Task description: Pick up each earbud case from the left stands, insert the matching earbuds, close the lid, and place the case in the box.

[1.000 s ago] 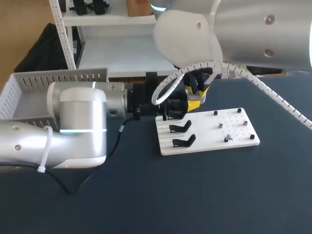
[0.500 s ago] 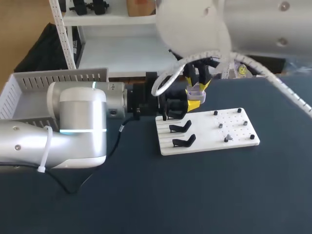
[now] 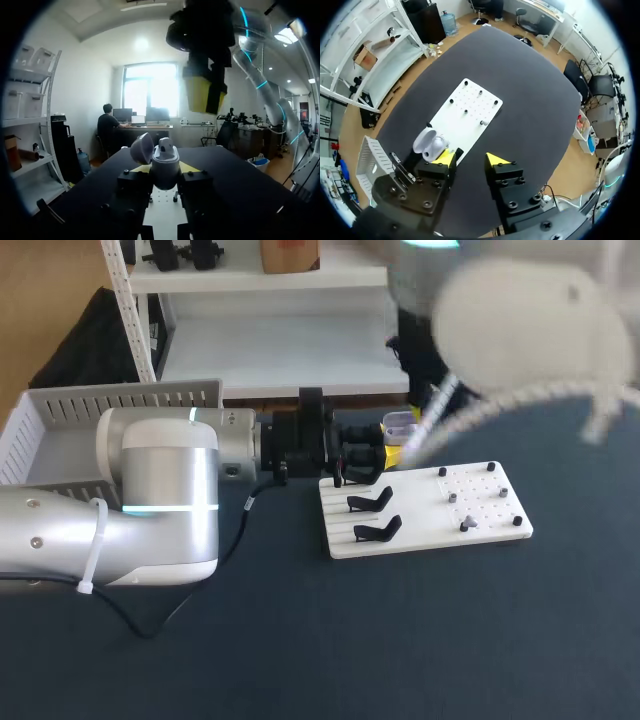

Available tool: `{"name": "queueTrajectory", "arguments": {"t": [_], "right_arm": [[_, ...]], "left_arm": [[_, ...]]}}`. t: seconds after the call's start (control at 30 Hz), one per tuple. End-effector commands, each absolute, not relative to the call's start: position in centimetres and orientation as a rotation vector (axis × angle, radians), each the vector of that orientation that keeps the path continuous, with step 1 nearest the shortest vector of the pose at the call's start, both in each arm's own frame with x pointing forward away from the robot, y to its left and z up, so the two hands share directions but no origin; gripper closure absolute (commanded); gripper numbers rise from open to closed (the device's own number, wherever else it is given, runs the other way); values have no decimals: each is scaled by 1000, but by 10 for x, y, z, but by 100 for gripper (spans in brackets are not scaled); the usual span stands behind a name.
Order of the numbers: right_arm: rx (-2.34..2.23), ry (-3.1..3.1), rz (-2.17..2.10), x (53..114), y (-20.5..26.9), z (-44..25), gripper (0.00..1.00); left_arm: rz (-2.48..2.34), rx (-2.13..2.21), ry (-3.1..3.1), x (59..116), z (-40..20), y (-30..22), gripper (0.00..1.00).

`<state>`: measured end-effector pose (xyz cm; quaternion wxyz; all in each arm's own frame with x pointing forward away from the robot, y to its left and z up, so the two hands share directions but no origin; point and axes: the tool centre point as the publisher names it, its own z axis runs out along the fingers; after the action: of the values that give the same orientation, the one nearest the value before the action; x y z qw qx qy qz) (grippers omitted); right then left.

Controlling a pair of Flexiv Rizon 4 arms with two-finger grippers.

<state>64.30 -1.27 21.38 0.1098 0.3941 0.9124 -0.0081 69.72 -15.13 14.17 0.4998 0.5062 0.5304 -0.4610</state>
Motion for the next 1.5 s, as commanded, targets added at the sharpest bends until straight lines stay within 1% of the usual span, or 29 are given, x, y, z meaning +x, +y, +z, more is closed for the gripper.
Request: {"name": "queueTrajectory", "arguments": {"t": [0.03, 0.07, 0.1, 0.13, 0.17, 0.2, 0.93, 1.07, 1.17, 1.2, 1.5], "right_arm": [[955, 2549, 424, 607, -35, 201, 67], [915, 2559, 428, 605, -36, 200, 68], [875, 2580, 450, 604, -36, 200, 63], [845, 2584, 434, 603, -36, 200, 55], [836, 2593, 438, 604, -36, 200, 53], [827, 2612, 451, 604, -37, 200, 0], [827, 2612, 451, 604, -37, 200, 0], [624, 2560, 425, 597, -48, 191, 0], [469, 2578, 559, 591, -55, 183, 0], [470, 2582, 614, 588, -57, 180, 0], [374, 2605, 582, 583, -80, 136, 0]], "left_arm": [[-1114, 1222, 1283, 697, 141, -152, 100], [-1114, 1222, 1283, 697, 141, -152, 100], [-1114, 1222, 1283, 697, 141, -152, 100], [-1114, 1222, 1283, 697, 141, -152, 100], [-1114, 1222, 1283, 697, 141, -152, 100], [-1114, 1222, 1283, 697, 141, -152, 100], [-1114, 1222, 1283, 697, 141, -152, 100], [-1114, 1222, 1283, 697, 141, -152, 100], [-1114, 1222, 1283, 697, 141, -152, 100], [-1114, 1222, 1283, 697, 141, -152, 100], [-1114, 1222, 1283, 697, 141, -152, 100]]}}
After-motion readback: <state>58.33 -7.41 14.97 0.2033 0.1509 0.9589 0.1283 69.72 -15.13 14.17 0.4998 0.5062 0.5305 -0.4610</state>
